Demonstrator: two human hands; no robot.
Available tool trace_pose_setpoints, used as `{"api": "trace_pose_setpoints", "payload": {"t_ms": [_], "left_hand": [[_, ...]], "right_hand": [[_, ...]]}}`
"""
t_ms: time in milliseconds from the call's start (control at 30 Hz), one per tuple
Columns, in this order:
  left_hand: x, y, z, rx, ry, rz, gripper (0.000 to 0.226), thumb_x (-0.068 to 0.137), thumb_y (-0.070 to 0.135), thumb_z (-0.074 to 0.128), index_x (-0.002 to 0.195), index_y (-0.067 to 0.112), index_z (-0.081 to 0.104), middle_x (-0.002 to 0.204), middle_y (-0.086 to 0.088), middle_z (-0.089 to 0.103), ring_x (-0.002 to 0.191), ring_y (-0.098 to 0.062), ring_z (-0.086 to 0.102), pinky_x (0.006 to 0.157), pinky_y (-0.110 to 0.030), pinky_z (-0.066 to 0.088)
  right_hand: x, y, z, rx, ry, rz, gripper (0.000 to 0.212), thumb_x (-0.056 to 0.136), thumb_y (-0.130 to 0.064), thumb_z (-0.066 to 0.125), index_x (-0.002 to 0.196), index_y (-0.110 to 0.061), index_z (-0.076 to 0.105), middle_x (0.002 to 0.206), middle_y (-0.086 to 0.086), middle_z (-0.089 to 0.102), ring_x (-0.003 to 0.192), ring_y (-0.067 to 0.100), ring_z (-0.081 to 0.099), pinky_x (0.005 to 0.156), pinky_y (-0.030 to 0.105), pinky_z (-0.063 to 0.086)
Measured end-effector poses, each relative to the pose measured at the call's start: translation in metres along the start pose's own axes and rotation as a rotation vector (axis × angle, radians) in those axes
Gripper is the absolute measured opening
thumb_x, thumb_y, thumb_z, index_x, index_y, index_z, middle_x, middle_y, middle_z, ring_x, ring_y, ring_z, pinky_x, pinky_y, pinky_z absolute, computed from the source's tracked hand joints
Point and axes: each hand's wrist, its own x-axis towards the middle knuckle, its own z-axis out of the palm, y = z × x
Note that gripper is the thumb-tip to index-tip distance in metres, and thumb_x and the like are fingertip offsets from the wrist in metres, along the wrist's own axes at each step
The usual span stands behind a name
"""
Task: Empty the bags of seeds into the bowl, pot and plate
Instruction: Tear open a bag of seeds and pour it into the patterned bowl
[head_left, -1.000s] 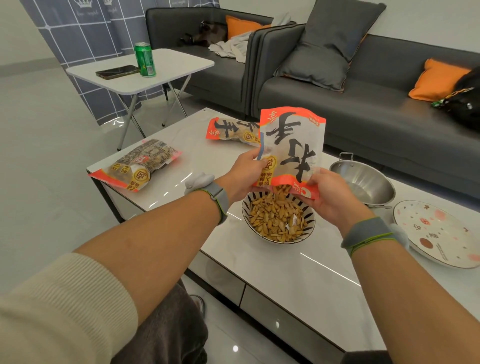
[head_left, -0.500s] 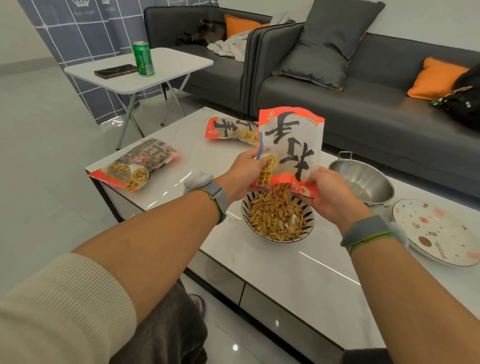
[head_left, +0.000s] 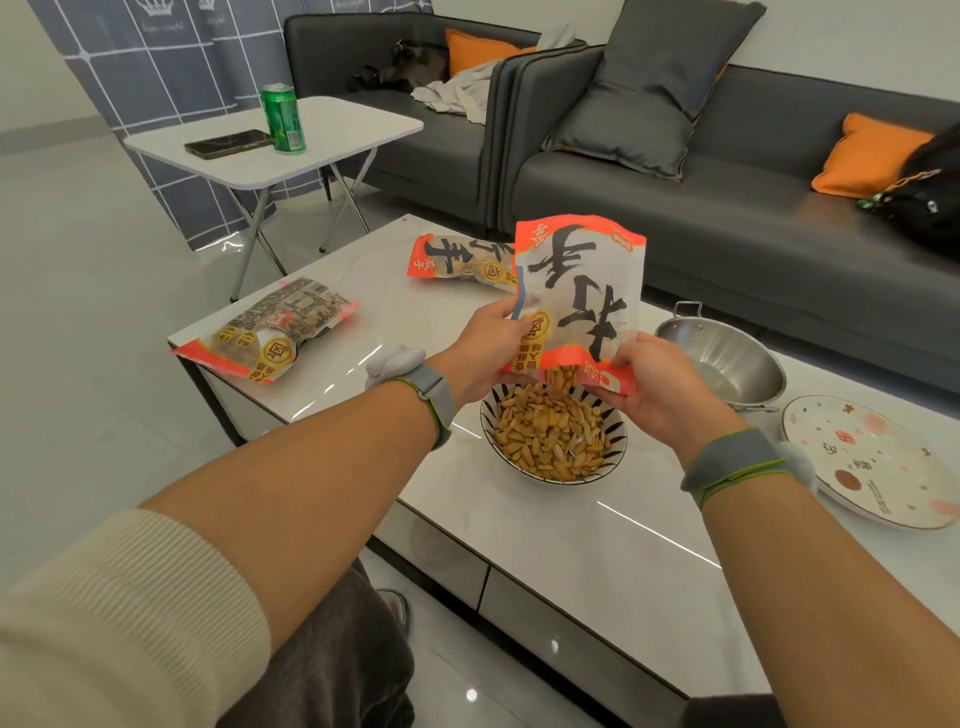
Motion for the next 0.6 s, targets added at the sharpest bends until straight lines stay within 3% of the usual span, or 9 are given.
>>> {"api": "trace_pose_setpoints", "payload": {"t_ms": [67,167,300,433,600], "left_hand": [[0.0002,-0.0002,-0.0007,-0.007,0.006,0.004,0.035,0.115,0.014,0.044,0.134,0.038,0.06,0.108,-0.007,0.068,0.078,-0.027,0.074,0.072,-0.053,0.068],[-0.0004,-0.0001,-0.0005,-0.004,-0.007,-0.002,0.036,0.115,0.014,0.044,0.138,0.037,0.06,0.113,-0.011,0.069,0.077,-0.031,0.075,0.065,-0.049,0.068],[0.0001,-0.0008,-0.0009,-0.014,0.0,-0.002,0.036,0.114,0.014,0.045,0.138,0.037,0.06,0.115,-0.011,0.069,0.084,-0.034,0.074,0.073,-0.056,0.067],[0.0004,-0.0006,-0.0012,-0.011,0.002,-0.004,0.035,0.115,0.014,0.045,0.134,0.037,0.061,0.113,-0.009,0.068,0.081,-0.032,0.074,0.072,-0.055,0.068],[-0.0003,-0.0003,-0.0018,-0.015,0.004,0.0,0.035,0.115,0.014,0.044,0.135,0.038,0.06,0.114,-0.01,0.07,0.08,-0.03,0.076,0.066,-0.05,0.068]], "right_hand": [[0.0011,0.0006,-0.0001,-0.001,-0.007,-0.004,0.032,0.095,0.012,0.038,0.118,0.0,0.057,0.143,0.034,0.057,0.103,0.046,0.076,0.088,0.055,0.065],[0.0003,0.0003,0.0006,-0.002,-0.002,0.002,0.028,0.093,0.012,0.039,0.107,-0.005,0.055,0.145,0.035,0.055,0.103,0.047,0.076,0.089,0.056,0.064],[-0.0001,0.0008,0.0001,0.008,-0.009,0.0,0.027,0.093,0.012,0.039,0.106,-0.005,0.055,0.143,0.035,0.057,0.094,0.046,0.078,0.083,0.052,0.066],[-0.0002,0.0009,0.0007,0.009,-0.002,0.0,0.029,0.093,0.012,0.041,0.111,-0.005,0.056,0.145,0.035,0.054,0.103,0.047,0.076,0.077,0.049,0.067],[-0.0009,-0.0002,0.001,-0.001,0.013,0.001,0.034,0.094,0.011,0.04,0.121,0.001,0.059,0.139,0.032,0.06,0.11,0.047,0.074,0.087,0.055,0.065]]}}
